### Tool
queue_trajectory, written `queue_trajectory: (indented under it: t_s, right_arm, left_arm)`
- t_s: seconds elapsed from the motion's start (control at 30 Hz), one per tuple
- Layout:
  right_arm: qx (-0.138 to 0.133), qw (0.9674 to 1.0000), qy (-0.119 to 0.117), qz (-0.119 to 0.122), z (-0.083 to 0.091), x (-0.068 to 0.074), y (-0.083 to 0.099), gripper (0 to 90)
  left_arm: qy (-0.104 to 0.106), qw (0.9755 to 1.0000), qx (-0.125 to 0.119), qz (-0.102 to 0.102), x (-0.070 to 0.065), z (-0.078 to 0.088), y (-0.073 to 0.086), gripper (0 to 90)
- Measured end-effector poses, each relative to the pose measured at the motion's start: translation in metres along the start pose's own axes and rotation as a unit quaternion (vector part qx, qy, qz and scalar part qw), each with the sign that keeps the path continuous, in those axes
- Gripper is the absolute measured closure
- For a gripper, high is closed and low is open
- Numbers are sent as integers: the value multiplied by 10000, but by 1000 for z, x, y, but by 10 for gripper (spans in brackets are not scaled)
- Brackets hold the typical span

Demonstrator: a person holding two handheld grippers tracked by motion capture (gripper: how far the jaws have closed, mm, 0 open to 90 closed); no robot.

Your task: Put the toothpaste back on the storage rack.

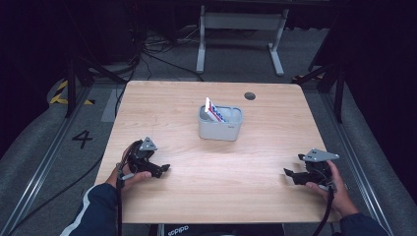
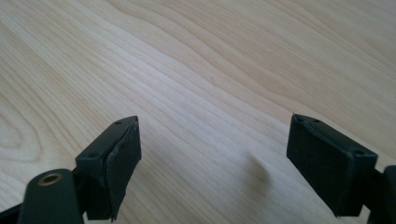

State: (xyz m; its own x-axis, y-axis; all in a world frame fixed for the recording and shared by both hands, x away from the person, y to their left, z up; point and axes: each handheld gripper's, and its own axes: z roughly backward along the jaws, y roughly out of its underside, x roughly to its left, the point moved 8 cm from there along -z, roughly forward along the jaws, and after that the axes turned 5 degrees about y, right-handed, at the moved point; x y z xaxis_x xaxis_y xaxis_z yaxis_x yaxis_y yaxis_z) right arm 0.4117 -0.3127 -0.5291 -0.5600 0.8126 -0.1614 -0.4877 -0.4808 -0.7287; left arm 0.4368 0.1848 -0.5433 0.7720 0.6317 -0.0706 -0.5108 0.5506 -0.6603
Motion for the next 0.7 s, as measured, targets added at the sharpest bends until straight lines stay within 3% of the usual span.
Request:
queue_trajectory:
  t_s: [0.07,0.2,0.3,0.37,0.7]
  right_arm:
    - [11,9996,-7,-284,2,-8,8,184]
    - [40,9991,81,-416,3,-17,16,184]
    - [33,9973,10,-728,3,-25,23,168]
    - [58,9965,94,-827,3,-30,25,164]
    - [81,9958,162,-898,2,-32,25,150]
  left_arm:
    - [26,10000,7,13,0,0,0,1]
    - [29,10000,12,-23,0,0,0,1]
    - [37,10000,8,-7,0,-1,0,1]
    - [28,10000,5,-25,0,-1,0,1]
    - [25,10000,0,-21,0,-1,-1,1]
